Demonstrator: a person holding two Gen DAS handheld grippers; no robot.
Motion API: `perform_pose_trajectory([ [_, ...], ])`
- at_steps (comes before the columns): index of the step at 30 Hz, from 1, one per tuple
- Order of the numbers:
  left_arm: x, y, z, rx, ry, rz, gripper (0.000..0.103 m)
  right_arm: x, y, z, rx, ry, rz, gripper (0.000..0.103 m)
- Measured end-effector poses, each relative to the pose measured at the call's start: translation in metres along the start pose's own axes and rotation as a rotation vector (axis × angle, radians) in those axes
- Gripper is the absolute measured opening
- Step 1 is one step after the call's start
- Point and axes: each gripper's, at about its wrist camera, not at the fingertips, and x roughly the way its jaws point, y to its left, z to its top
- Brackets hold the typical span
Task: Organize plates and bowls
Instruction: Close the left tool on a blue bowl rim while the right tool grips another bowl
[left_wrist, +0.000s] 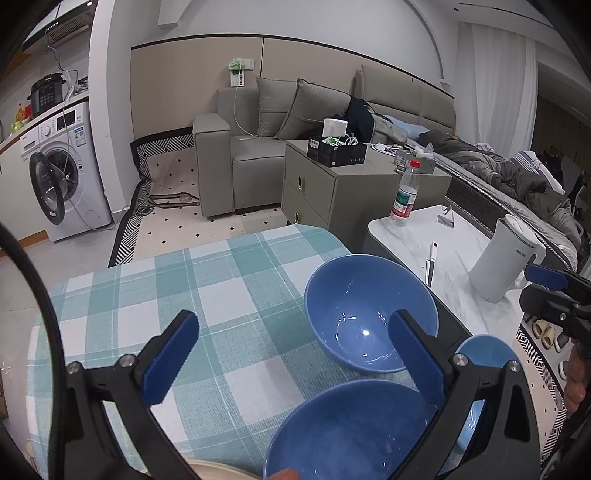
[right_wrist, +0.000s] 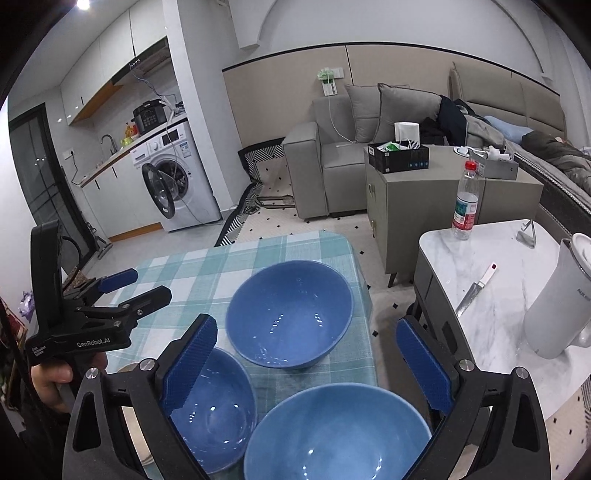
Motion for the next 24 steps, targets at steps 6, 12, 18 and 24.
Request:
perform_pose_trajectory([
  [6, 0.021, -0.003, 0.004, 0.012, 0.031, -0.005, 0.103, 0.023, -0.010, 0.005, 0.011, 0.045, -0.019, 0.092],
  [12, 0.040, -0.003, 0.003, 0.027, 0.071, -0.007, 0.103, 0.047, -0.015, 0.004, 0.018, 0.084, -0.025, 0.092],
  [18, 0.060, -0.004, 0.001, 0.032, 0.123, -0.008, 0.103, 0.073, -0.022, 0.002, 0.024, 0.144, -0.028, 0.090],
  [24, 0.081, -0.007, 0.001, 0.045, 0.182, -0.022, 0.101, 0.093, -0.031, 0.000, 0.041, 0.188, -0.036, 0.085],
])
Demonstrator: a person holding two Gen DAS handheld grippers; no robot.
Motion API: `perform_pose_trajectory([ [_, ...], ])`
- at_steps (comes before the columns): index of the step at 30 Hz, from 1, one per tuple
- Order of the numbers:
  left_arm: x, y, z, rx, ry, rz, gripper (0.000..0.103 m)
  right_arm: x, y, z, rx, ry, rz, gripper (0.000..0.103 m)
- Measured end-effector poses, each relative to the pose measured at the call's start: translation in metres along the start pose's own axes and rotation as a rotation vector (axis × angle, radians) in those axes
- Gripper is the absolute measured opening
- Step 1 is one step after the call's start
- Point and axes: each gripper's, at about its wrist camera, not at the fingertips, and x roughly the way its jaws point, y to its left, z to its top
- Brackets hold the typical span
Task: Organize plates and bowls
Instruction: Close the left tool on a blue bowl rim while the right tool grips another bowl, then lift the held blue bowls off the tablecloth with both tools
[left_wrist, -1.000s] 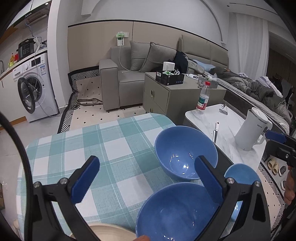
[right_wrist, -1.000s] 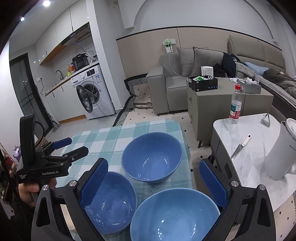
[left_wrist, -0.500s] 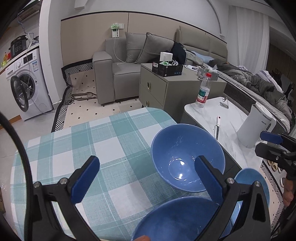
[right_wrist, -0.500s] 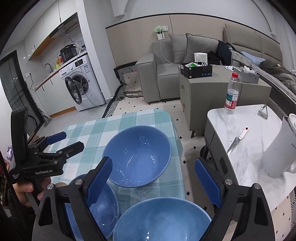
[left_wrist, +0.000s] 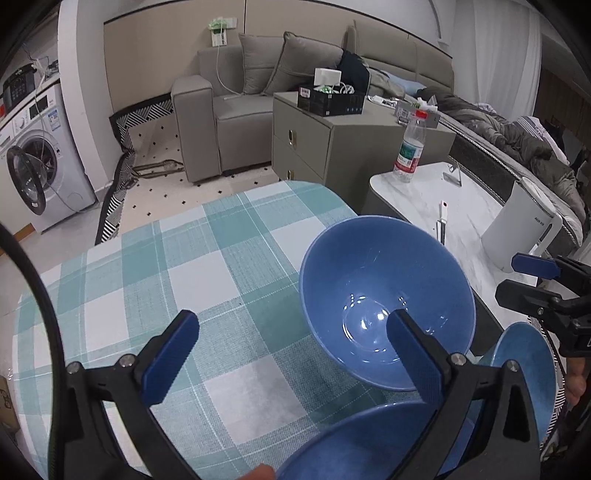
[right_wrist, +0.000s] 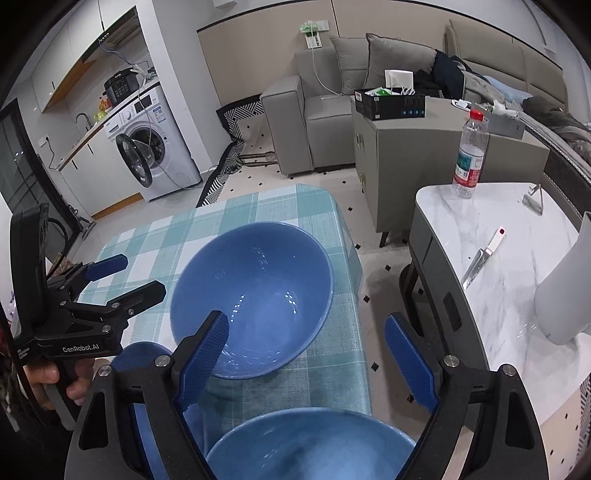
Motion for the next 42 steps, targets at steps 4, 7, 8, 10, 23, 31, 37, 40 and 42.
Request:
perform_pose_trajectory([
  [4, 0.011, -0.006, 0.000, 0.032, 0.027, -0.004, 0.101, 0.014, -0.002, 0.001, -0.001, 0.041, 0.003, 0.084],
  [7, 0.018, -0.010, -0.001, 0.050, 0.041, -0.008, 0.101, 0.024, -0.003, 0.000, 0.002, 0.065, 0.003, 0.079],
  [8, 0.020, -0.010, -0.001, 0.052, 0.042, -0.002, 0.099, 0.028, -0.004, 0.000, 0.009, 0.075, 0.002, 0.077],
  [10, 0.023, -0.010, -0.001, 0.055, 0.050, 0.009, 0.095, 0.035, -0.006, 0.000, 0.019, 0.088, -0.002, 0.075],
  [23, 0.042, -0.012, -0.002, 0.055, 0.141, -0.019, 0.054, 0.055, -0.011, -0.004, 0.025, 0.138, 0.005, 0.046],
  [31, 0.045, -0.016, -0.004, 0.062, 0.169, -0.049, 0.026, 0.058, -0.006, -0.007, -0.003, 0.145, 0.017, 0.030],
  [37, 0.044, -0.020, -0.004, 0.082, 0.162, -0.045, 0.020, 0.053, 0.000, -0.007, -0.031, 0.132, -0.006, 0.020],
  [40, 0.044, -0.019, -0.005, 0.079, 0.160, -0.046, 0.020, 0.053, 0.001, -0.007, -0.033, 0.131, -0.012, 0.020],
  [42, 0.044, -0.020, -0.004, 0.084, 0.156, -0.039, 0.019, 0.052, 0.002, -0.008, -0.033, 0.124, -0.012, 0.020],
])
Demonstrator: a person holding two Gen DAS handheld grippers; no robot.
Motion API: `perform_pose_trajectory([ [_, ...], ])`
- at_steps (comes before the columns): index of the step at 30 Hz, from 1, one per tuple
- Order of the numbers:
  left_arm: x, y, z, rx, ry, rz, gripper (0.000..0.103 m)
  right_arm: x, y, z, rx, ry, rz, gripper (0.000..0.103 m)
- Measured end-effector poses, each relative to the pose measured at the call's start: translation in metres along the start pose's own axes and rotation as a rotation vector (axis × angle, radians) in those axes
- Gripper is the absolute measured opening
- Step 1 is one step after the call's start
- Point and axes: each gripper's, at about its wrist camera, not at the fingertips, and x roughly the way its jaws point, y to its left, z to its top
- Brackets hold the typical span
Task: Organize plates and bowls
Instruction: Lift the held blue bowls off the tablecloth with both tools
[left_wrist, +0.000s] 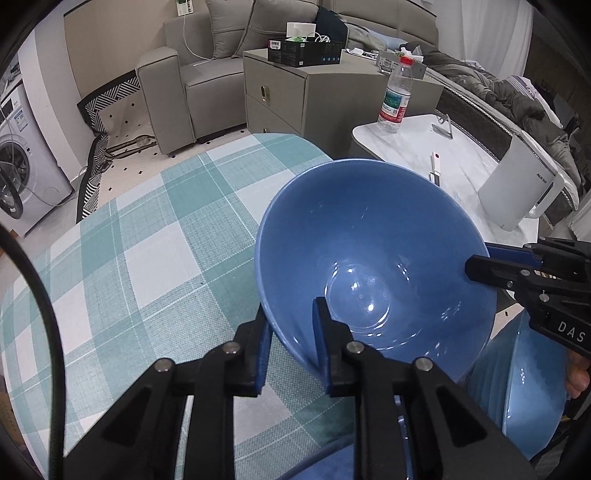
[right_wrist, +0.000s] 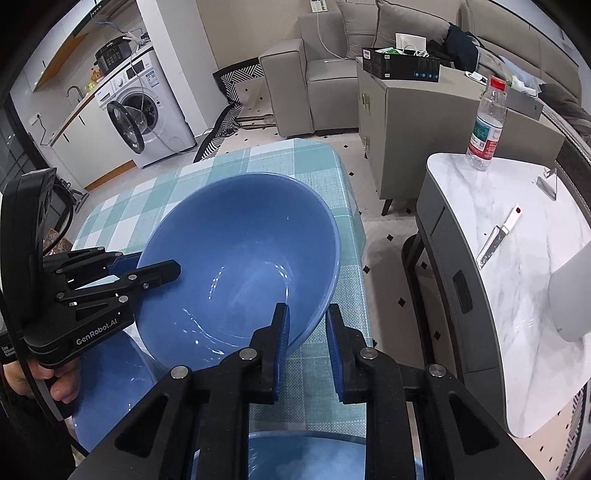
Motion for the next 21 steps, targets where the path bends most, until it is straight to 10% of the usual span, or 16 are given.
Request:
perform_pose_trajectory([
  [21, -0.041, -0.011, 0.004, 0.001, -0.124, 0.005, 0.019, -0.047, 0.007, -0.006, -0.006, -0.110, -0.022, 0.020],
])
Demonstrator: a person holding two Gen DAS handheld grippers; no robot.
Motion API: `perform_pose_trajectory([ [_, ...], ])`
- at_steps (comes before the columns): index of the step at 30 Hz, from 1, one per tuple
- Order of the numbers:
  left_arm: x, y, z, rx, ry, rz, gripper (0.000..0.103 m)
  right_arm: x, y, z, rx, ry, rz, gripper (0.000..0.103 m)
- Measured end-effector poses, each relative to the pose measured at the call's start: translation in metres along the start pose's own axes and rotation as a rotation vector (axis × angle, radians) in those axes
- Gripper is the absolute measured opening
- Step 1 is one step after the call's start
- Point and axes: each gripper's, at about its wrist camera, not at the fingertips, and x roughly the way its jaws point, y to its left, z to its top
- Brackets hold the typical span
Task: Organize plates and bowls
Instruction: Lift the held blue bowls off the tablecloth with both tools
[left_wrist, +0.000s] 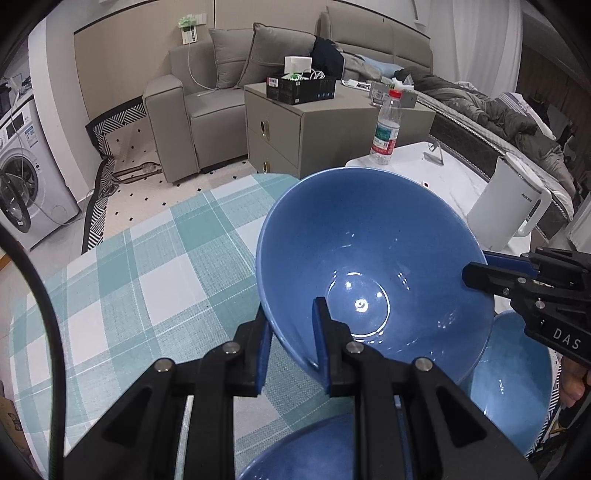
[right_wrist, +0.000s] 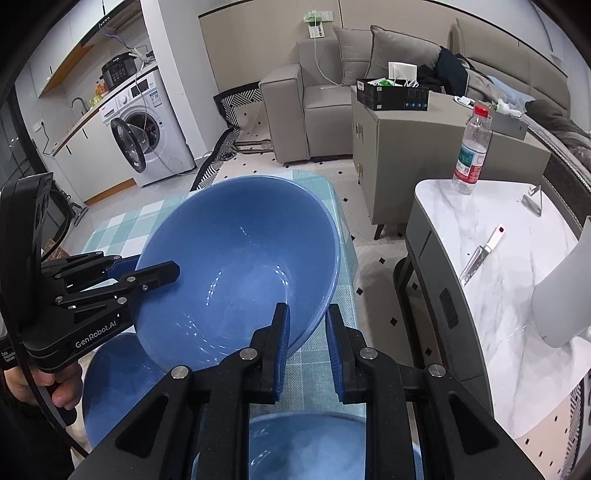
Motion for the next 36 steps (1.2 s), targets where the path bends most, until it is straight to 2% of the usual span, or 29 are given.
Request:
perform_pose_trajectory([
  [14, -0.045, -0.010, -0.005, 0.003, -0.086, 0.020, 0.019, -0.047, 0.012, -0.009, -0.009, -0.080, 0.011, 0.020],
  [36, -0.113, -0.020, -0.036, 0.007, -0.193, 0.056, 0.020, -0.112, 0.036, -0.036, -0.052, -0.182, 0.068, 0.020],
])
